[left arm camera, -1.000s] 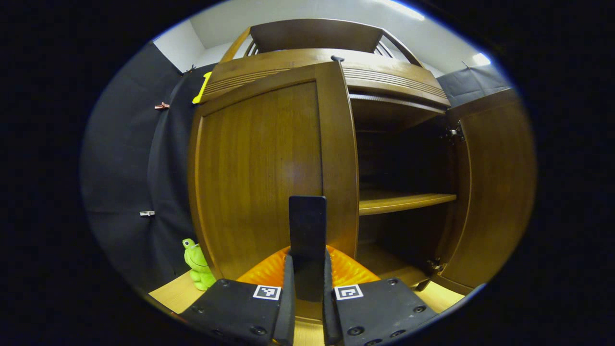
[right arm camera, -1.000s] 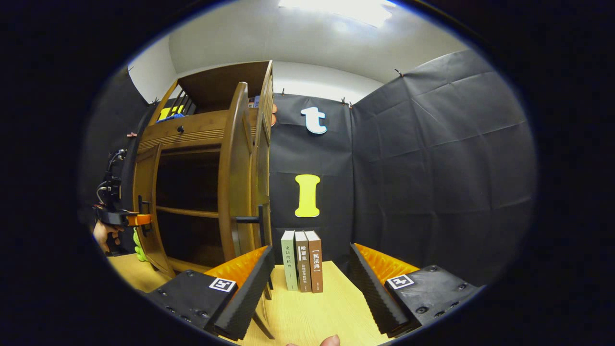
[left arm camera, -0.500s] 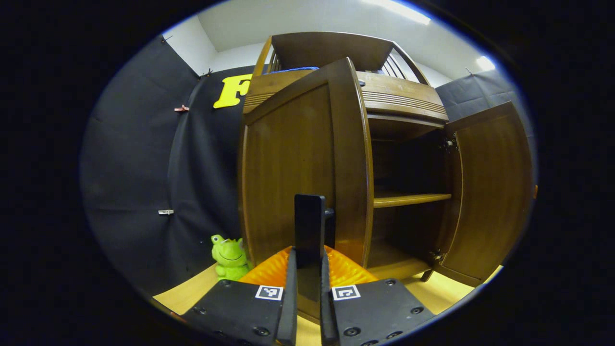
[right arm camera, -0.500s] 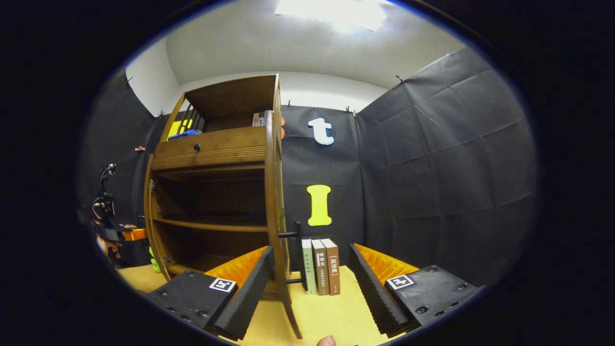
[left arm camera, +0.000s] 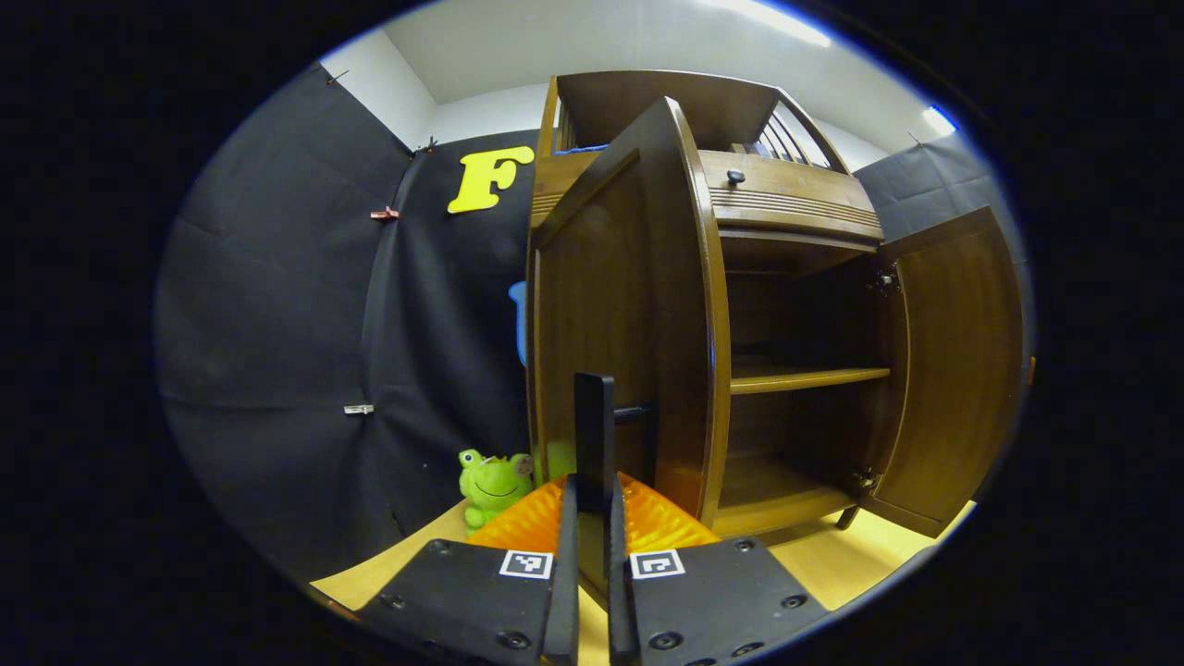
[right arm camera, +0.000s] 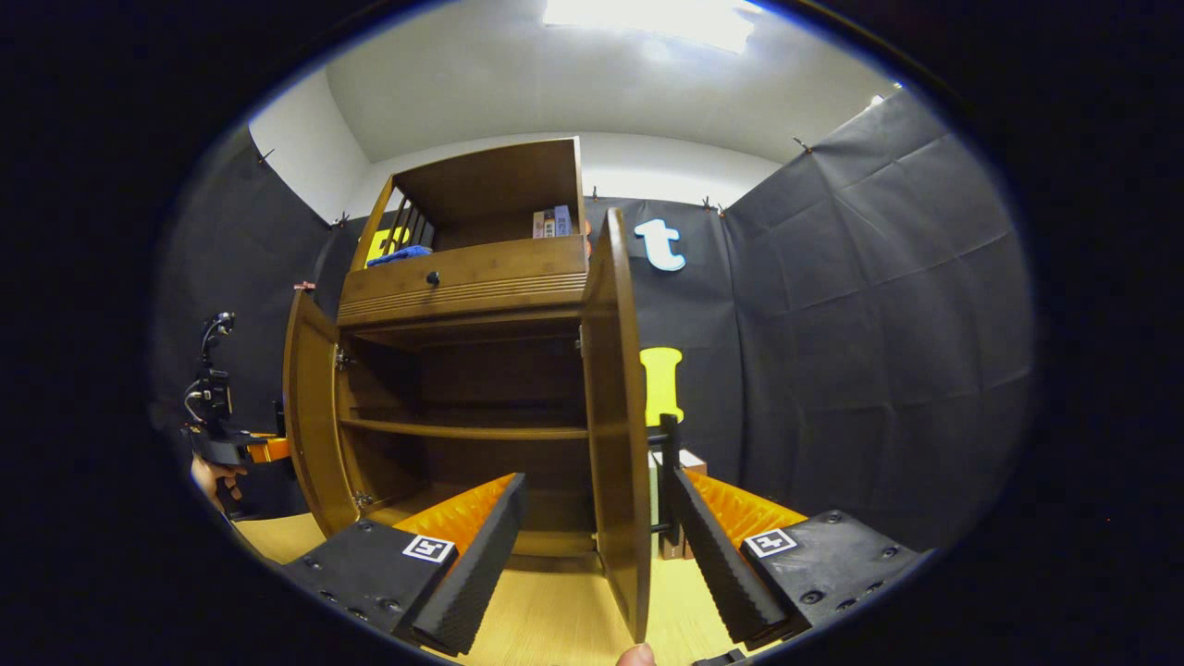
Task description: Open the right door of the double-door shoe cabinet with the right hand, and open the left door with the left hand.
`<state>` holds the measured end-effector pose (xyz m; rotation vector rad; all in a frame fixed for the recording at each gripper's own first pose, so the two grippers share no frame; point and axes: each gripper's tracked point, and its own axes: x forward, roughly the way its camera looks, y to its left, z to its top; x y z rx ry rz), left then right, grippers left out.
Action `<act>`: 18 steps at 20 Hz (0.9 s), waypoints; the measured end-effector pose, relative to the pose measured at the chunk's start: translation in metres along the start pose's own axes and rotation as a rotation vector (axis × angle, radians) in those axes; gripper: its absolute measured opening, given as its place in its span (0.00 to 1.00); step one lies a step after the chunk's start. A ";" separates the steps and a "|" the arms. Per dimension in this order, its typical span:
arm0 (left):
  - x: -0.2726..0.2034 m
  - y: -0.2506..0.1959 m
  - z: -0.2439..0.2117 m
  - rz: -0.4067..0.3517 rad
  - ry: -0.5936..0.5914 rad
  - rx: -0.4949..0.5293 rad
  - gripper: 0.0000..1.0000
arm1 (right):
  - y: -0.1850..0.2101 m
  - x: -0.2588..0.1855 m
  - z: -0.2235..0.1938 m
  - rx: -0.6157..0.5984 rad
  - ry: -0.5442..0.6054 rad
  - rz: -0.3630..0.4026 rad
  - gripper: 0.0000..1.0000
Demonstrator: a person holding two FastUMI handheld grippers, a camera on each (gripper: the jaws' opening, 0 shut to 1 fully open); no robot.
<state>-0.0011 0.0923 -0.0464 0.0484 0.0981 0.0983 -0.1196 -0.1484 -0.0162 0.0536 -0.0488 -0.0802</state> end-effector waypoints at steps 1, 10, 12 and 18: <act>-0.003 0.007 0.000 0.009 0.000 -0.002 0.15 | 0.005 0.001 -0.003 -0.001 0.008 0.009 0.98; -0.017 0.064 -0.005 0.051 -0.006 0.015 0.10 | 0.034 0.007 -0.011 -0.024 0.023 0.037 1.00; -0.018 0.080 -0.007 0.069 -0.005 0.011 0.11 | 0.043 0.008 -0.011 -0.033 0.023 0.048 1.00; -0.023 0.104 -0.011 0.029 -0.004 -0.003 0.05 | 0.067 0.014 -0.009 -0.041 0.033 0.048 0.98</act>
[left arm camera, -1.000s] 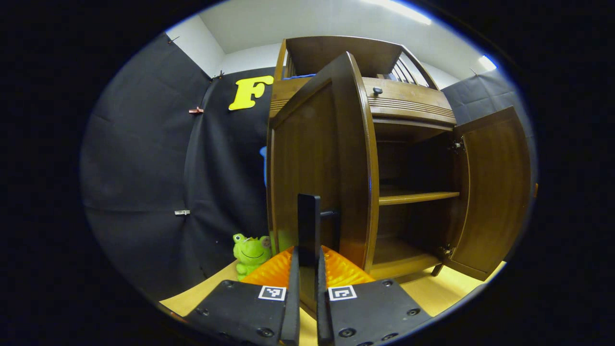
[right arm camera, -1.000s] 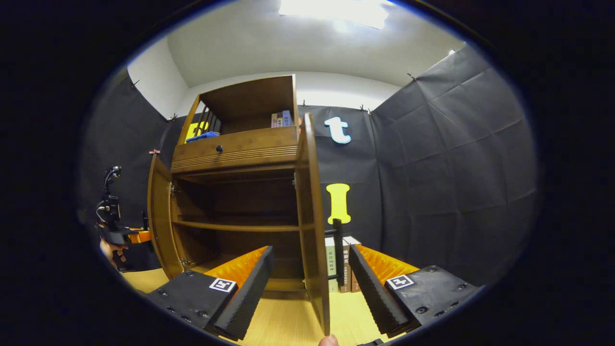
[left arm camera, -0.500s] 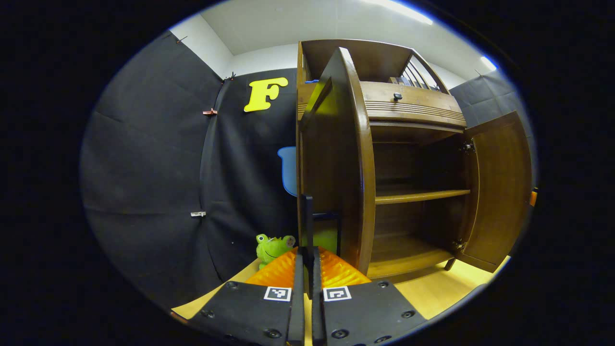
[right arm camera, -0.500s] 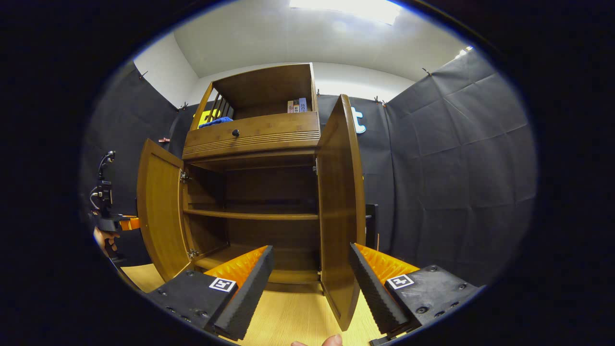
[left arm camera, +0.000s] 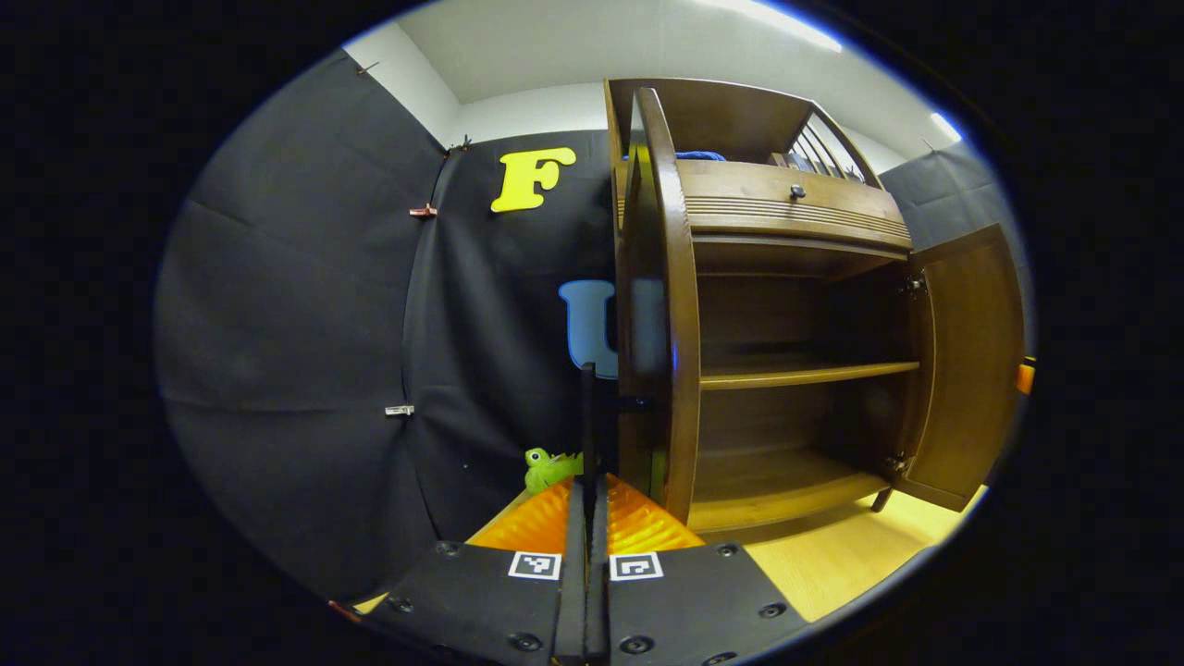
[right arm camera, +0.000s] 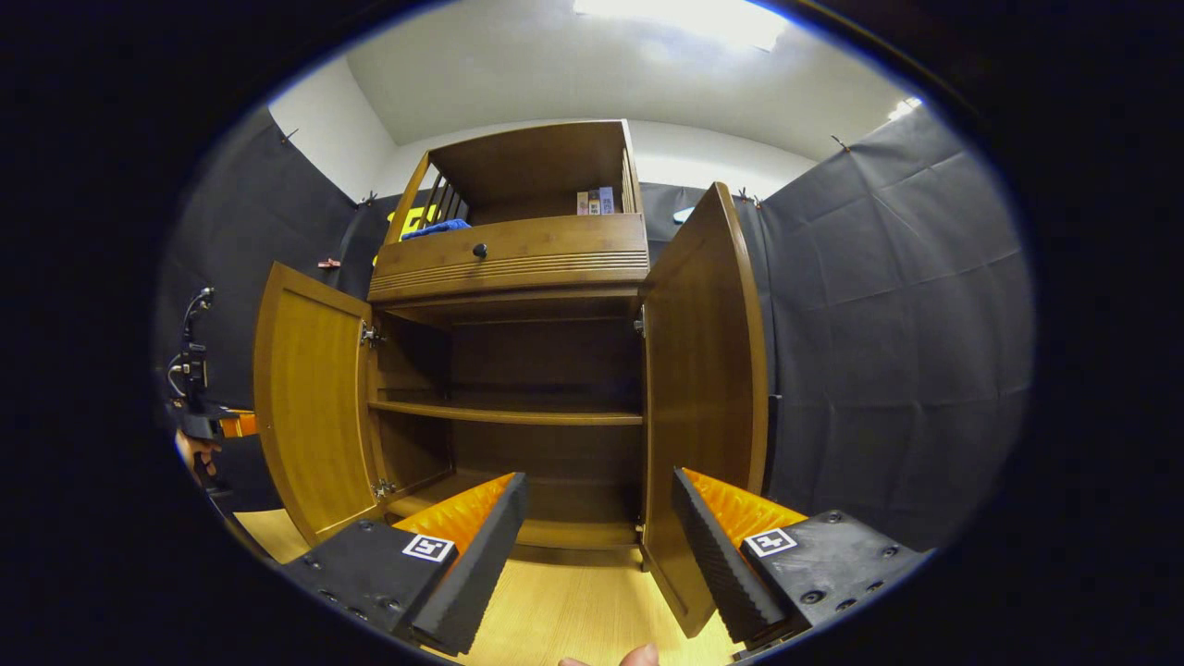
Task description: Open the right door of the double-door shoe cabinet with the right hand, and open the left door with the left hand.
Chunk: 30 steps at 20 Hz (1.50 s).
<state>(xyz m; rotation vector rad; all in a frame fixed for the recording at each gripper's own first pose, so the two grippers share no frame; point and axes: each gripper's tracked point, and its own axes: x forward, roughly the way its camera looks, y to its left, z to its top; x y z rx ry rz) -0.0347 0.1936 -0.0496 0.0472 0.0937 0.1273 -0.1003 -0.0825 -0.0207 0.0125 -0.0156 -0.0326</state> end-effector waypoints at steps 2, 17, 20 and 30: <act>0.000 0.005 -0.001 -0.002 0.000 -0.005 0.05 | 0.002 0.002 0.000 -0.001 0.004 -0.007 0.98; -0.044 0.021 0.017 0.135 -0.058 0.006 0.79 | 0.004 -0.001 -0.009 -0.005 0.022 0.003 0.98; -0.058 0.001 0.015 0.099 -0.038 0.029 0.97 | 0.002 0.000 -0.008 -0.002 0.020 0.008 0.98; -0.073 -0.094 0.038 -0.033 -0.099 0.037 0.96 | 0.002 0.009 0.000 -0.016 0.002 0.016 0.98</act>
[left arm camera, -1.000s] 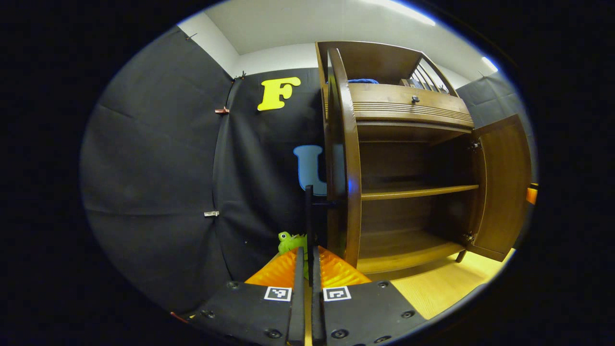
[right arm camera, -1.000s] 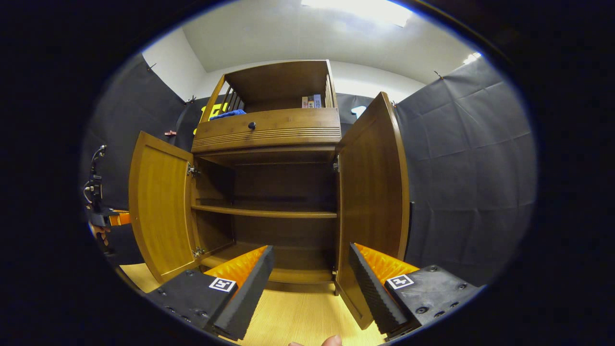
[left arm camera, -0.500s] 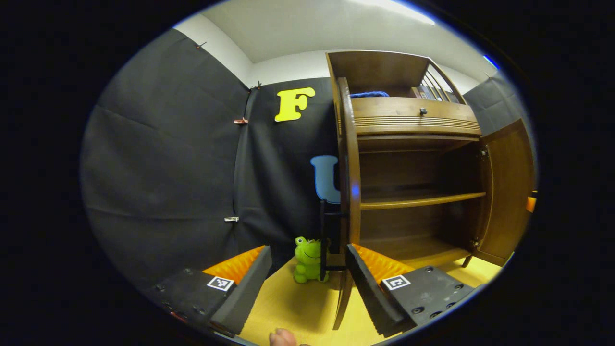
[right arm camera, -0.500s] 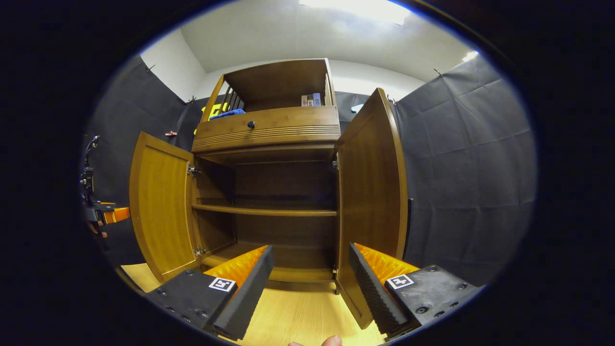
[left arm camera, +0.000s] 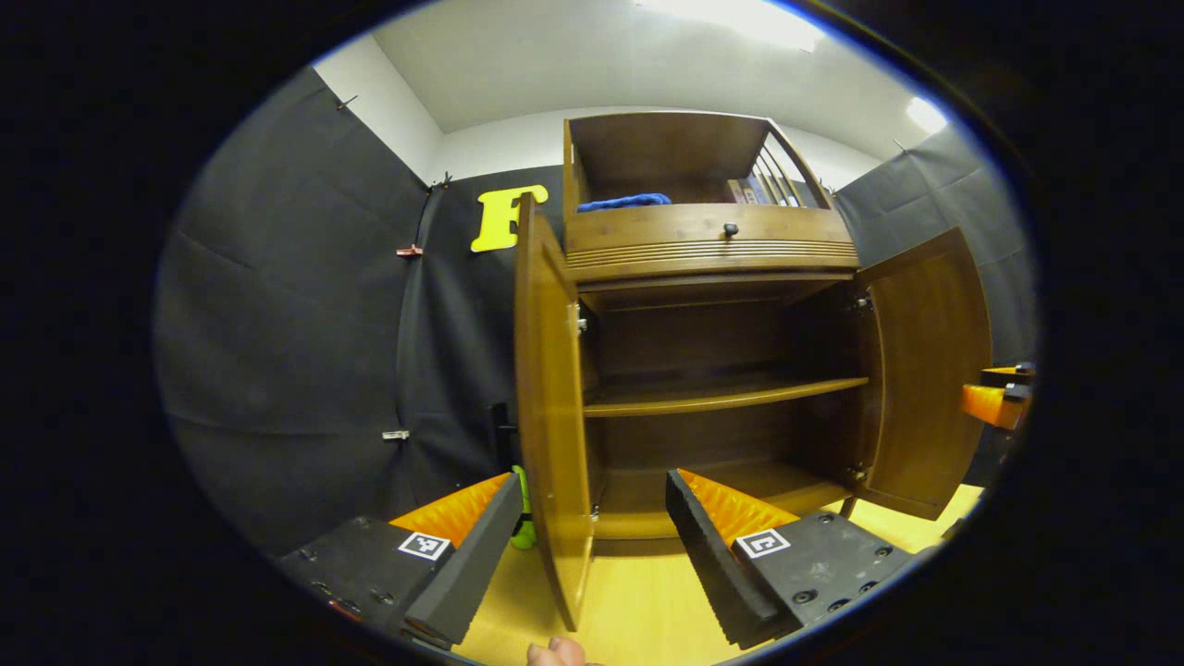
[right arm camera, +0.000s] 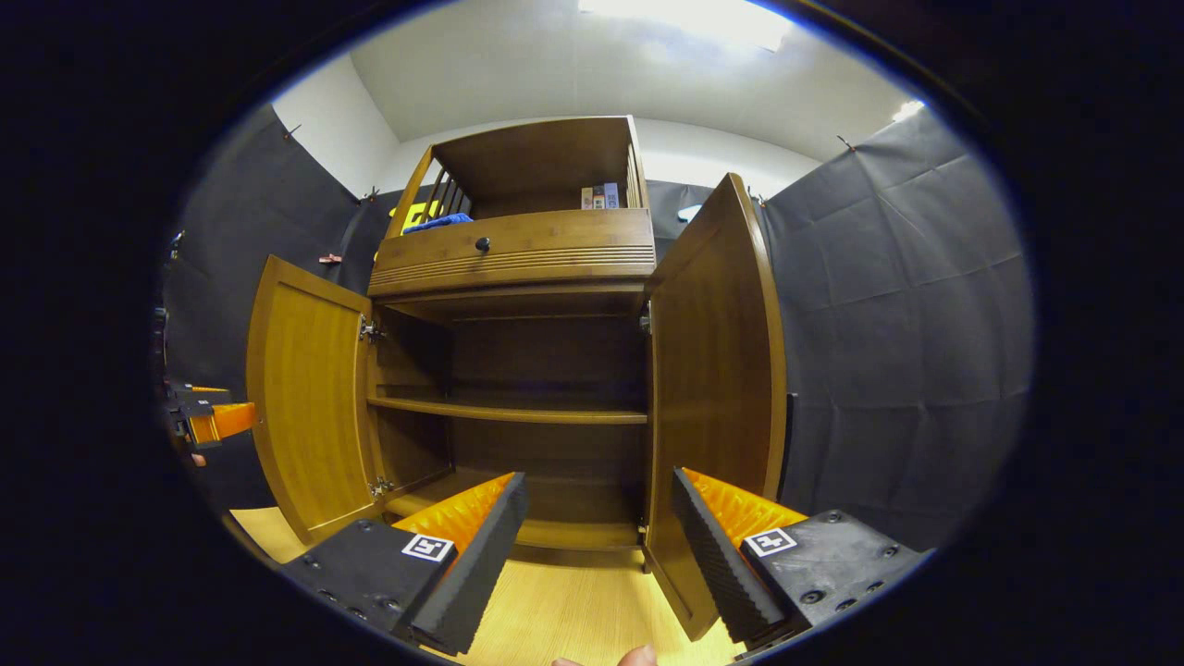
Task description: Open the right door of the double-door shoe cabinet with the right hand, and open the left door with the left hand.
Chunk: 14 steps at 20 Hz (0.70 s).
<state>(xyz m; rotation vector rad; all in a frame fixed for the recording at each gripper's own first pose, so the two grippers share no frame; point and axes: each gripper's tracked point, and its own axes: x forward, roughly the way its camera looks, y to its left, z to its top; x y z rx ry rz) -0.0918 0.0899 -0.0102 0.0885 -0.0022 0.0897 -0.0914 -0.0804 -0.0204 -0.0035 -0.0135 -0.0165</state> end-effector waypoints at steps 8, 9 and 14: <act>0.012 -0.048 0.005 -0.018 -0.010 -0.017 0.97 | 0.010 0.015 0.006 -0.011 -0.011 0.028 0.93; 0.012 -0.056 0.007 -0.025 -0.014 -0.017 0.97 | 0.011 0.017 0.006 -0.013 -0.013 0.030 0.93; 0.017 -0.087 0.012 -0.056 -0.020 -0.021 0.96 | 0.012 0.025 0.007 -0.009 -0.014 0.037 0.94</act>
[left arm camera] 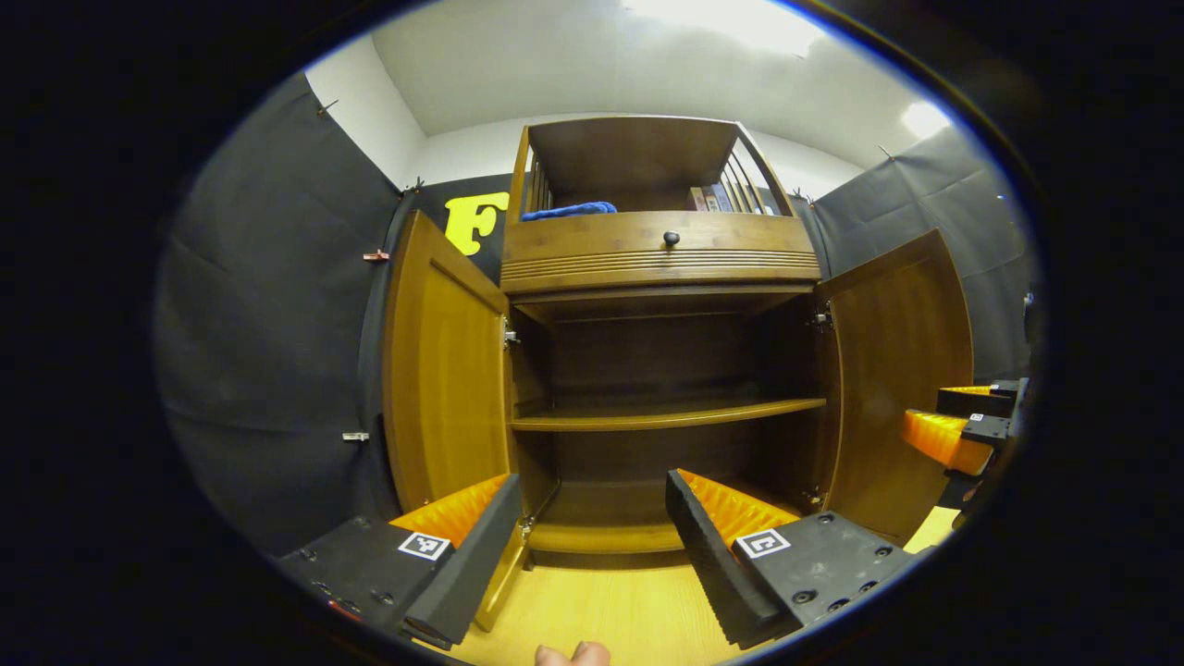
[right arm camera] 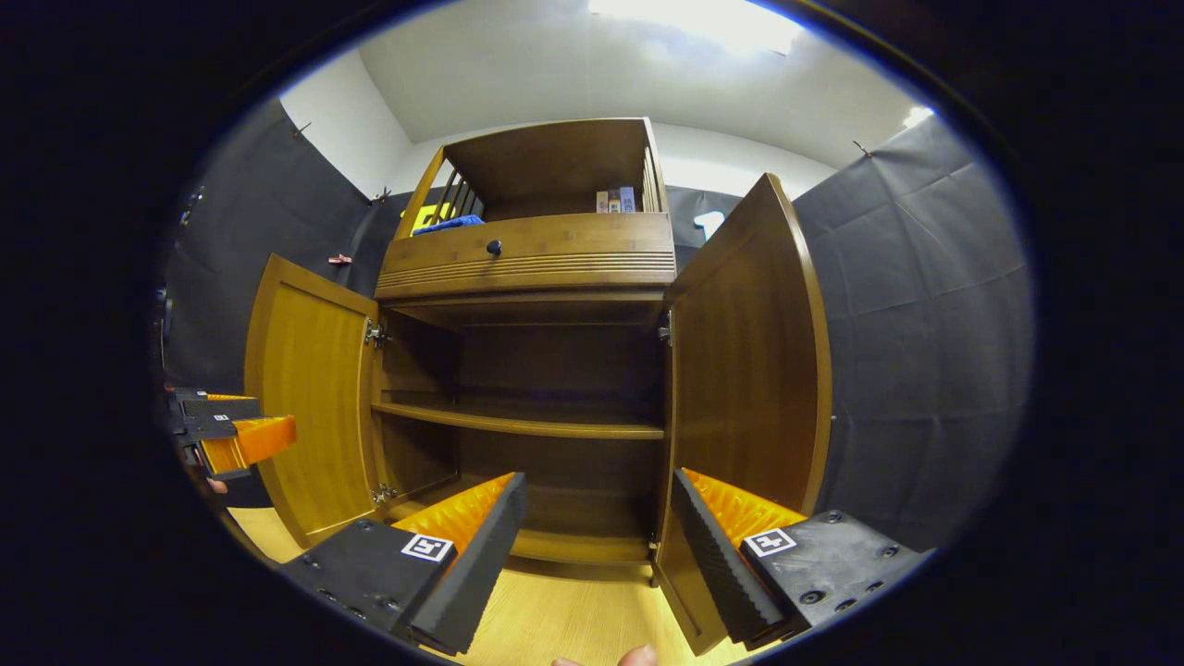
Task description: Open the right door of the double-door shoe cabinet with the right hand, and open the left door with the left hand.
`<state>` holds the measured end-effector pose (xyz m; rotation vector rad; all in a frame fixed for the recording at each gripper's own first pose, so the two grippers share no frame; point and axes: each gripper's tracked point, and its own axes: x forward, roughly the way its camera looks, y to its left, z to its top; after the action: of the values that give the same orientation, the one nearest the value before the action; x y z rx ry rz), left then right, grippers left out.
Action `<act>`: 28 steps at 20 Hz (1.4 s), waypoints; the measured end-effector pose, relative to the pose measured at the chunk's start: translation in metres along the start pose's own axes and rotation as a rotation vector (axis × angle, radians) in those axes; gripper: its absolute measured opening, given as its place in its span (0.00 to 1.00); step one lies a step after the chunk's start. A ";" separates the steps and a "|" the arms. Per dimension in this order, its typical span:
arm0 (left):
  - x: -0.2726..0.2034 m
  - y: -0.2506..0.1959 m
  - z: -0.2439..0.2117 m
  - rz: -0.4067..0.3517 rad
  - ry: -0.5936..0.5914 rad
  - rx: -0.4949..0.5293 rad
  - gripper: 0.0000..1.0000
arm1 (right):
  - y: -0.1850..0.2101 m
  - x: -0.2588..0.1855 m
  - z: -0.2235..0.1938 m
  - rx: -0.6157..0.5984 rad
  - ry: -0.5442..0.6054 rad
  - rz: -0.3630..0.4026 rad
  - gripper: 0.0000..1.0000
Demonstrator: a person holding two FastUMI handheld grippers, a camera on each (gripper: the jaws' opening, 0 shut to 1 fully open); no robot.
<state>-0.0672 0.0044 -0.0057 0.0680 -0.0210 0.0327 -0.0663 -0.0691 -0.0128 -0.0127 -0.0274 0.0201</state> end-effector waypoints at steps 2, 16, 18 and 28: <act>0.003 -0.009 0.004 -0.008 -0.007 -0.010 0.97 | 0.001 0.002 0.003 -0.001 -0.002 0.002 0.98; 0.013 -0.030 0.001 -0.029 0.002 0.007 0.97 | 0.005 0.009 0.002 -0.006 0.003 0.012 0.98; 0.012 -0.032 0.000 -0.035 0.002 0.010 0.96 | 0.006 0.009 0.003 -0.004 0.001 0.012 0.98; 0.013 -0.036 -0.002 -0.047 0.004 0.019 0.97 | 0.005 0.007 0.004 -0.002 0.000 0.005 0.98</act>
<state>-0.0531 -0.0310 -0.0101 0.0874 -0.0150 -0.0134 -0.0594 -0.0640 -0.0088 -0.0149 -0.0270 0.0253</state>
